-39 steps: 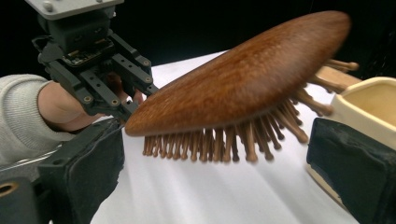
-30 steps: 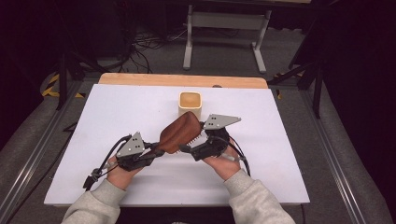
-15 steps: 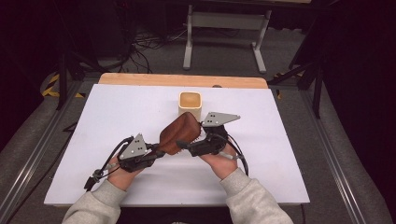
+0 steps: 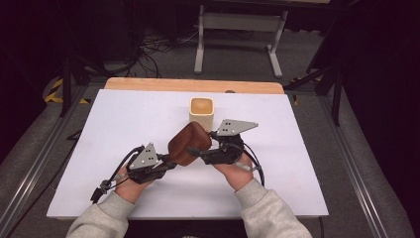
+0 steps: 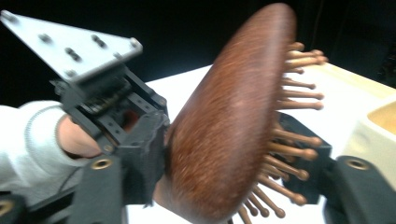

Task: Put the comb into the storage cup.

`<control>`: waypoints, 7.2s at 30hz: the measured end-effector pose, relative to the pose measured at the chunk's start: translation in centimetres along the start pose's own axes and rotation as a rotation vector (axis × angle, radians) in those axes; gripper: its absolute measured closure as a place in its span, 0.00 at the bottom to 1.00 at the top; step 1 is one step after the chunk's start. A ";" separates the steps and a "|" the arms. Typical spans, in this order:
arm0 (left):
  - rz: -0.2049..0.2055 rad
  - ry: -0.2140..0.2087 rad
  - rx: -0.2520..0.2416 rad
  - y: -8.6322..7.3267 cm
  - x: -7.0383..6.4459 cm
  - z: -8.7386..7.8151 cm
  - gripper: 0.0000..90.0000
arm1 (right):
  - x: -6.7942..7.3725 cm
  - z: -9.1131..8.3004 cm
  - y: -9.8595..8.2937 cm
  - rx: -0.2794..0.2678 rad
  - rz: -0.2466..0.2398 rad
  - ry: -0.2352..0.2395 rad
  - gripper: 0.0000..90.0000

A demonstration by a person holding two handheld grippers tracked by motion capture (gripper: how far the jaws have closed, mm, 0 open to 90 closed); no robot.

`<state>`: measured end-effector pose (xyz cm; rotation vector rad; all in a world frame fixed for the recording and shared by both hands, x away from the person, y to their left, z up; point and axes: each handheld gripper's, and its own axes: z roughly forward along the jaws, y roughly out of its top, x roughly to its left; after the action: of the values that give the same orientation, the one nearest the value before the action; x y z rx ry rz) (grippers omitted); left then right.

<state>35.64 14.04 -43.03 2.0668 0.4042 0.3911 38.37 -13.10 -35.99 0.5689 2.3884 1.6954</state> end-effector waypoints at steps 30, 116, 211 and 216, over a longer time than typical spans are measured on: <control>-0.031 -0.019 -0.047 0.0 0.5 -0.4 0.77 | 2.0 0.2 3.0 0.035 -0.066 0.061 0.64; -0.194 0.085 -0.144 -5.2 4.7 -7.2 0.00 | -5.1 -4.1 13.8 -0.006 -0.162 -0.338 0.63; -0.181 0.066 -0.133 -5.2 4.6 -7.0 0.00 | -10.9 1.0 8.5 0.216 0.048 -0.339 0.50; -0.180 0.063 -0.134 -5.2 4.6 -7.0 0.00 | -10.8 0.6 8.7 0.180 0.031 -0.355 0.38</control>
<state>36.13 23.87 -43.62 1.8744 0.5818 0.3649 50.33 -14.31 -29.02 0.8577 2.2903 1.2674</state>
